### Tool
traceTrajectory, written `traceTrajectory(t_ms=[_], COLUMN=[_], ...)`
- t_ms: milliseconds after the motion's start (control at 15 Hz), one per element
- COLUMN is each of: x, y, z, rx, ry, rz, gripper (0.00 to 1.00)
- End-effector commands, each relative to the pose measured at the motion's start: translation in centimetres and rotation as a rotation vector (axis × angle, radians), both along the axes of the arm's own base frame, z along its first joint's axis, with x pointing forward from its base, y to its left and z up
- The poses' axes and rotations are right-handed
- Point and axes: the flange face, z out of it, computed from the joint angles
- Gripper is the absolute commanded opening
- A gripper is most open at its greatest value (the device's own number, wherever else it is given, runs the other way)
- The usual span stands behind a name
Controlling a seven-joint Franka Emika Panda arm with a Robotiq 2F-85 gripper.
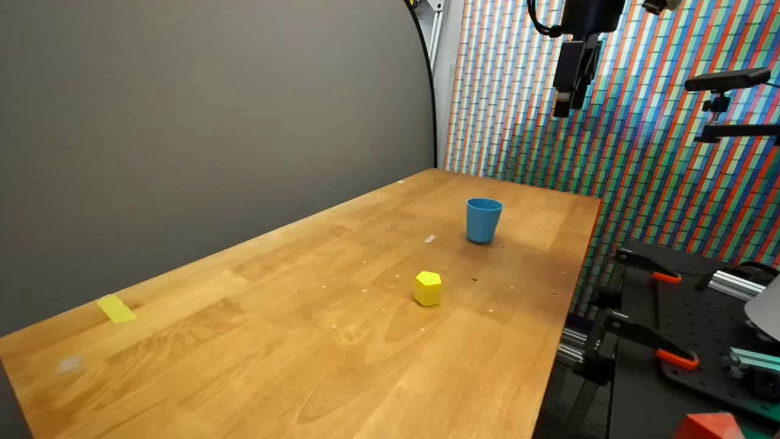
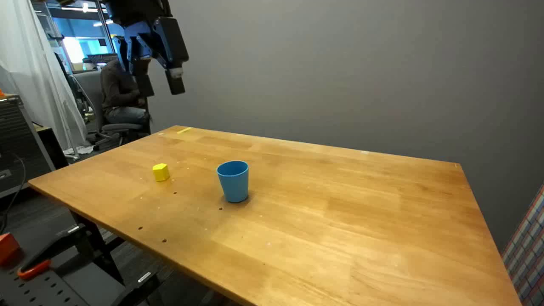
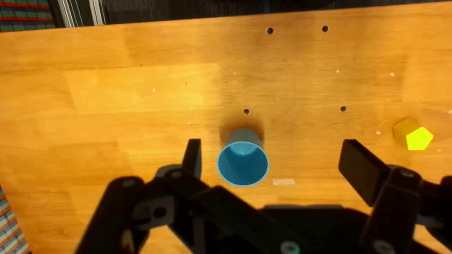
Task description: Put the yellow block in the cup
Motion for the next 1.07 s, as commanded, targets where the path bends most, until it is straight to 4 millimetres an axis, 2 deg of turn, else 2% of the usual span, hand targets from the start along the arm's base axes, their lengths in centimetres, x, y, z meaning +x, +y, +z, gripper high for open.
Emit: traceTrajectory(t_ms=[0, 400, 533, 667, 1000], x=[0.0, 0.1, 0.9, 1.7, 3.9], y=[0.0, 0.0, 1.2, 3.8, 13.3], z=[0.1, 0.3, -1.3, -4.0, -10.3], rx=[0.000, 0.000, 0.006, 0.053, 0.172], ry=[-0.001, -0.004, 0.033, 0.074, 0.125], rz=[0.000, 0.000, 0.034, 0.056, 0.173], gripper=[1.00, 1.00, 1.00, 1.00, 1.00])
